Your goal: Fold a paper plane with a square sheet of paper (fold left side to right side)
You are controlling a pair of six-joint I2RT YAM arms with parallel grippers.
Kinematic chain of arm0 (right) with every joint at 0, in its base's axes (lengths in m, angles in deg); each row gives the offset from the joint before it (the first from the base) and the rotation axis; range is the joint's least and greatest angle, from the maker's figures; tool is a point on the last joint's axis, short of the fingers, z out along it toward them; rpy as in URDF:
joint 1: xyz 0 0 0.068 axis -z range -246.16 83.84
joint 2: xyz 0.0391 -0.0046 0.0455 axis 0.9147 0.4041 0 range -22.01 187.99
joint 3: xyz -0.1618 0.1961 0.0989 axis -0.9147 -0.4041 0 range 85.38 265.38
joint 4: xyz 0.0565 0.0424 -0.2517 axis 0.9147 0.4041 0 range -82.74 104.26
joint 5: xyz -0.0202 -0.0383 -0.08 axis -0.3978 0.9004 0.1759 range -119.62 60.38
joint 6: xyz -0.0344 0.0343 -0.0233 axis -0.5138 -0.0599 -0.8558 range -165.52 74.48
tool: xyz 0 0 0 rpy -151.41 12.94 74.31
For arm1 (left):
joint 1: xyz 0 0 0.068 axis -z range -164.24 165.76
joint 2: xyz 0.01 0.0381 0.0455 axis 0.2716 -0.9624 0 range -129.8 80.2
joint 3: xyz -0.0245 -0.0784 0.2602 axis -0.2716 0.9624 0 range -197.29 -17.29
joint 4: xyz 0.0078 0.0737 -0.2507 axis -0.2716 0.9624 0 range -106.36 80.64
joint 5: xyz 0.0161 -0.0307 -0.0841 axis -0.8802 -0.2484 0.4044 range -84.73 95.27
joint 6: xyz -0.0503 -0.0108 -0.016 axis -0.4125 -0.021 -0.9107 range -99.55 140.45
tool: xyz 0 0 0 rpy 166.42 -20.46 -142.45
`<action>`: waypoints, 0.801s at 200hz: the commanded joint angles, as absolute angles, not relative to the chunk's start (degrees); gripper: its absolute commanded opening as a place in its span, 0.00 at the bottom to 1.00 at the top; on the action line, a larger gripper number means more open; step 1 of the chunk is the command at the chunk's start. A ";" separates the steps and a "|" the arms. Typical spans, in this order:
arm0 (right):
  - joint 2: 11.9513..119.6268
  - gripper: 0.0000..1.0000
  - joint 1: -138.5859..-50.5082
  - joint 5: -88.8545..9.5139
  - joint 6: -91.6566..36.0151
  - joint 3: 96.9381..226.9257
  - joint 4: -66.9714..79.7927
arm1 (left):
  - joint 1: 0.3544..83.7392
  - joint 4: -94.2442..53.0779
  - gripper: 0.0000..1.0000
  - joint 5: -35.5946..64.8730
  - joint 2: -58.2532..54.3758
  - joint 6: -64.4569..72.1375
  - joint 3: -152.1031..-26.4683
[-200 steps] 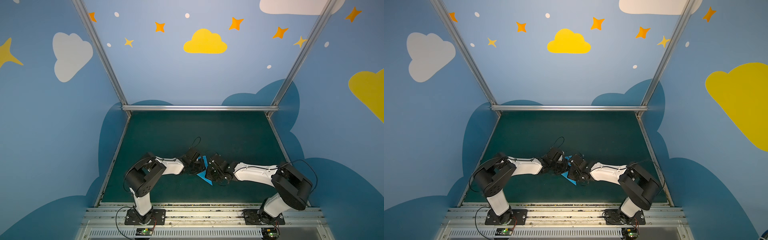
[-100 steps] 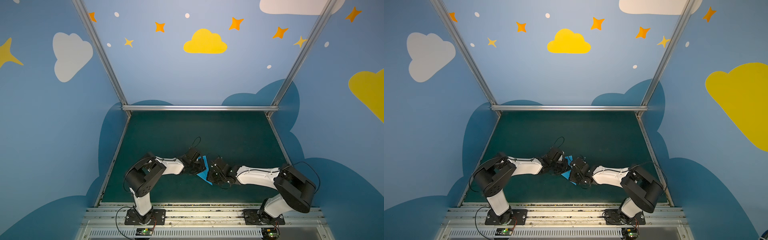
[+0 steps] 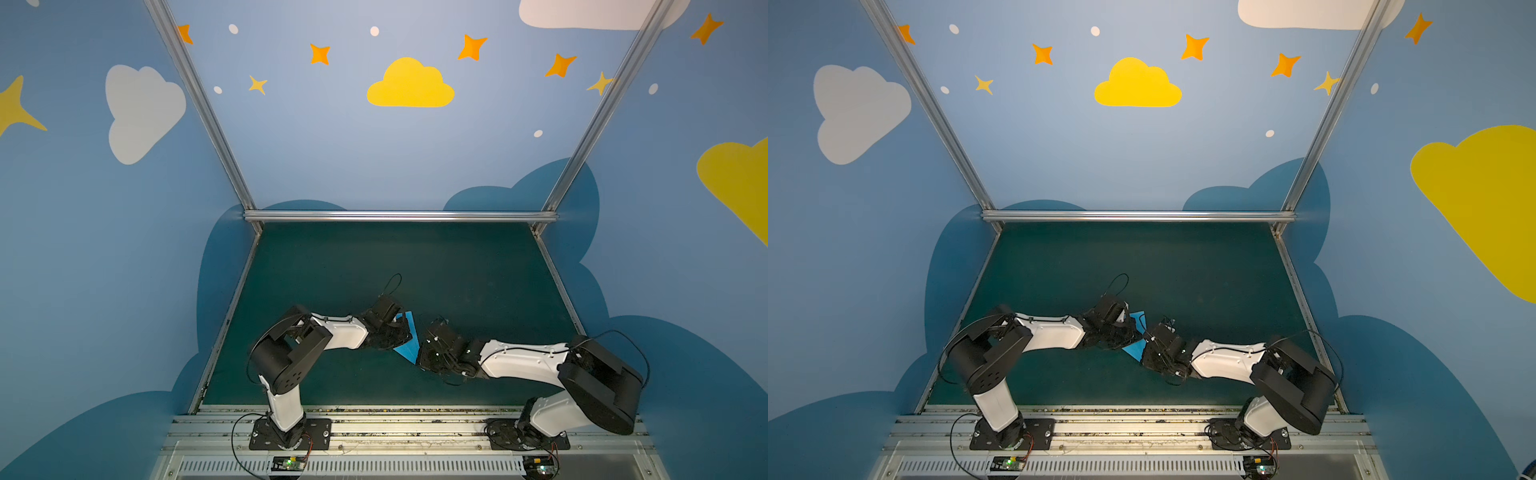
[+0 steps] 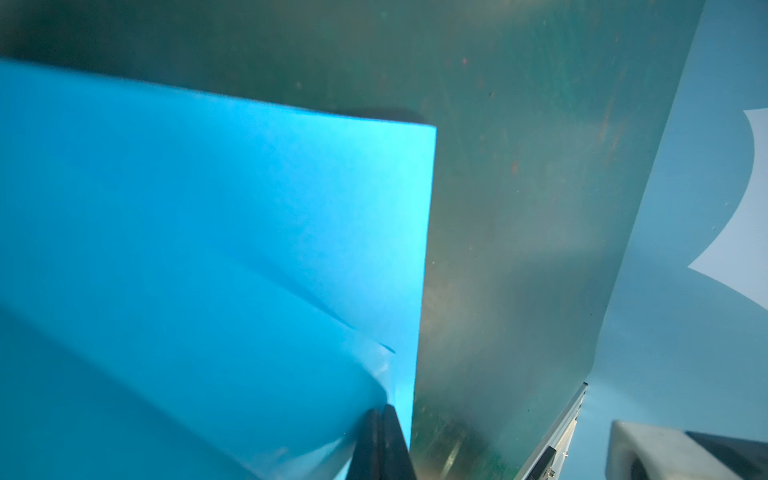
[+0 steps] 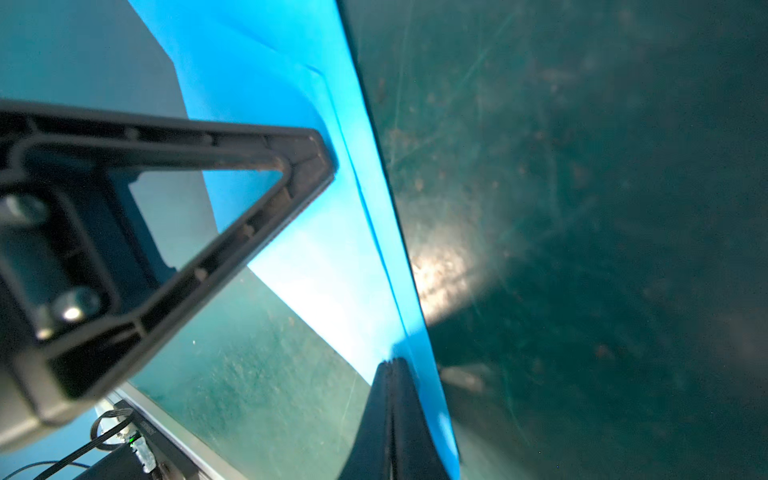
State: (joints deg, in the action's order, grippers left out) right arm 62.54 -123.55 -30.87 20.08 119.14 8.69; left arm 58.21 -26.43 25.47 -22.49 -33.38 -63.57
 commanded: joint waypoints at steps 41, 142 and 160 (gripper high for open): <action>59.80 0.00 -125.32 -28.71 22.78 111.98 16.49 | 58.56 -18.38 0.04 20.22 -26.83 -32.73 -61.45; 43.70 0.00 -125.47 -25.31 25.24 104.59 23.95 | 58.48 -18.70 0.04 19.70 -25.76 -33.77 -60.63; 40.67 0.00 -124.76 -24.82 22.57 106.43 24.34 | 58.52 -19.05 0.04 19.86 -25.74 -34.05 -60.27</action>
